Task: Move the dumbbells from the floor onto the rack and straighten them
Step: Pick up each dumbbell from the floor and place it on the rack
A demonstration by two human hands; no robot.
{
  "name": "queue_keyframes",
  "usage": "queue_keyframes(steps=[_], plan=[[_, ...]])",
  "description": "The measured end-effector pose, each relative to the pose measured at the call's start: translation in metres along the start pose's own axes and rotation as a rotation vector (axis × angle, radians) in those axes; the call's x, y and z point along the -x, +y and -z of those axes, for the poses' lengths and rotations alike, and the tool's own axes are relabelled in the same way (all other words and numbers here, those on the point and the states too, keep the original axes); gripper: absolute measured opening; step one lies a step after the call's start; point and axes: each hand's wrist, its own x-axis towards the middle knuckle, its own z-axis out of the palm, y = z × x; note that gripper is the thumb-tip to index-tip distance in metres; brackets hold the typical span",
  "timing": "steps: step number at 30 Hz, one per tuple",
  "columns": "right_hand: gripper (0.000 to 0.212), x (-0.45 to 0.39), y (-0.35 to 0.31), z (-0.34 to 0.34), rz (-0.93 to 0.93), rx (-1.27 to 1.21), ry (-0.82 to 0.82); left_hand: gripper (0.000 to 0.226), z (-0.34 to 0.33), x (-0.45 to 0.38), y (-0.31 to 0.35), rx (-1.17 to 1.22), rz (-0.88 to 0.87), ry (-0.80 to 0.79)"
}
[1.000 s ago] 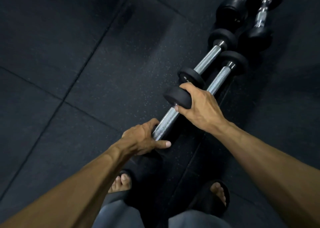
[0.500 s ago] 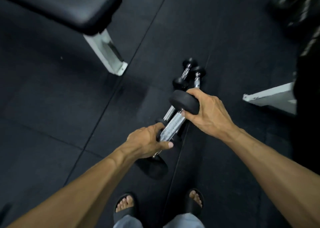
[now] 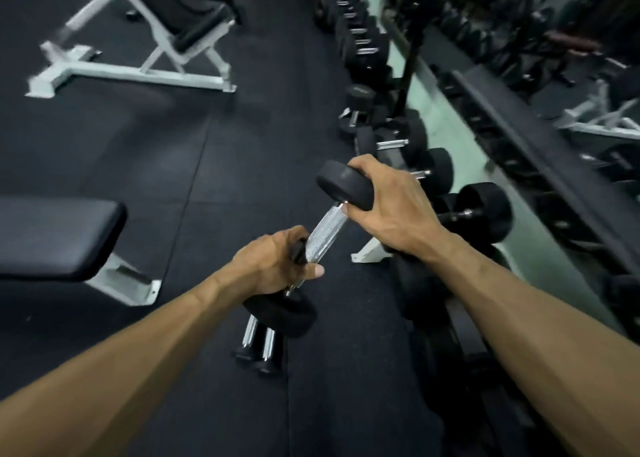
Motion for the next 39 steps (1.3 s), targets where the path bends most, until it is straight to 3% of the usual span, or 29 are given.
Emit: queue_keyframes(steps=[6, 18, 21, 23, 33, 39], plan=[[0.055, 0.044, 0.079, 0.09, -0.112, 0.092, 0.078, 0.031, -0.036, -0.031, 0.118, -0.057, -0.127, -0.087], [0.053, 0.209, 0.273, 0.239, -0.46, 0.18, 0.081, 0.028, -0.216, -0.065, 0.355, -0.07, -0.385, -0.352], [0.054, 0.244, 0.317, 0.269, -0.553, 0.185, 0.078, 0.041, -0.25, -0.073, 0.407, -0.102, -0.437, -0.43], [0.054, 0.26, 0.345, 0.282, -0.605, 0.162, 0.083, 0.038, -0.27, -0.083, 0.436, -0.128, -0.458, -0.455], [0.048, 0.267, 0.459, 0.283, -0.752, 0.058, 0.1, 0.046, -0.33, -0.155, 0.502, -0.239, -0.457, -0.501], [0.05, 0.257, 0.485, 0.276, -0.799, -0.049, 0.093, 0.034, -0.329, -0.185, 0.508, -0.28, -0.464, -0.561]])
